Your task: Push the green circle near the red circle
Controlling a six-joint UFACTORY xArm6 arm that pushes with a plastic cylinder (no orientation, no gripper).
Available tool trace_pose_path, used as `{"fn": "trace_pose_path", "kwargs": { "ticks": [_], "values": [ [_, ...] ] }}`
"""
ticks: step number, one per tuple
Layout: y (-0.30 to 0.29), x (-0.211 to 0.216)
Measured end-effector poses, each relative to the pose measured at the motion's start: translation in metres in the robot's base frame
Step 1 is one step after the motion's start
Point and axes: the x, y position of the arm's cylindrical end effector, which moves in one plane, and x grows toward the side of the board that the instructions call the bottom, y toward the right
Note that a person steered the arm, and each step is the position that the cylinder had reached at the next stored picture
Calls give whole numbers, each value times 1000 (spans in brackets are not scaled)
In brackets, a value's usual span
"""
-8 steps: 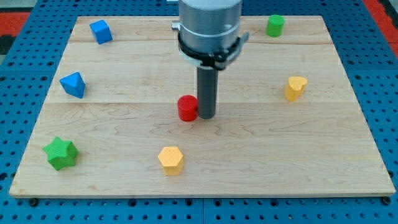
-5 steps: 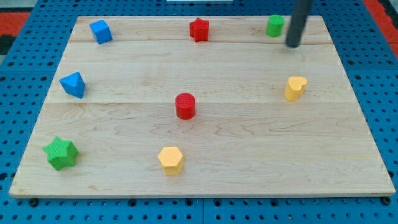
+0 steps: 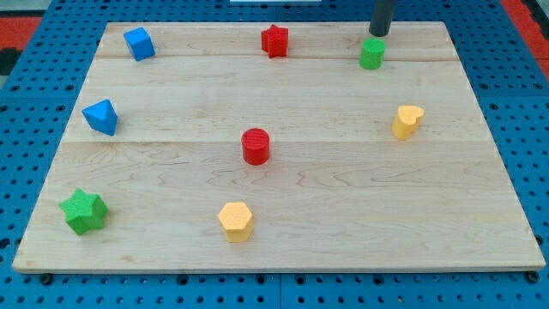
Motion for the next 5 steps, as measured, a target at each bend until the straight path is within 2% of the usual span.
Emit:
{"fn": "trace_pose_path", "kwargs": {
  "ticks": [1, 2, 3, 4, 5],
  "values": [
    [37, 41],
    [15, 77],
    [24, 73],
    [35, 49],
    [7, 39]
  ]
}}
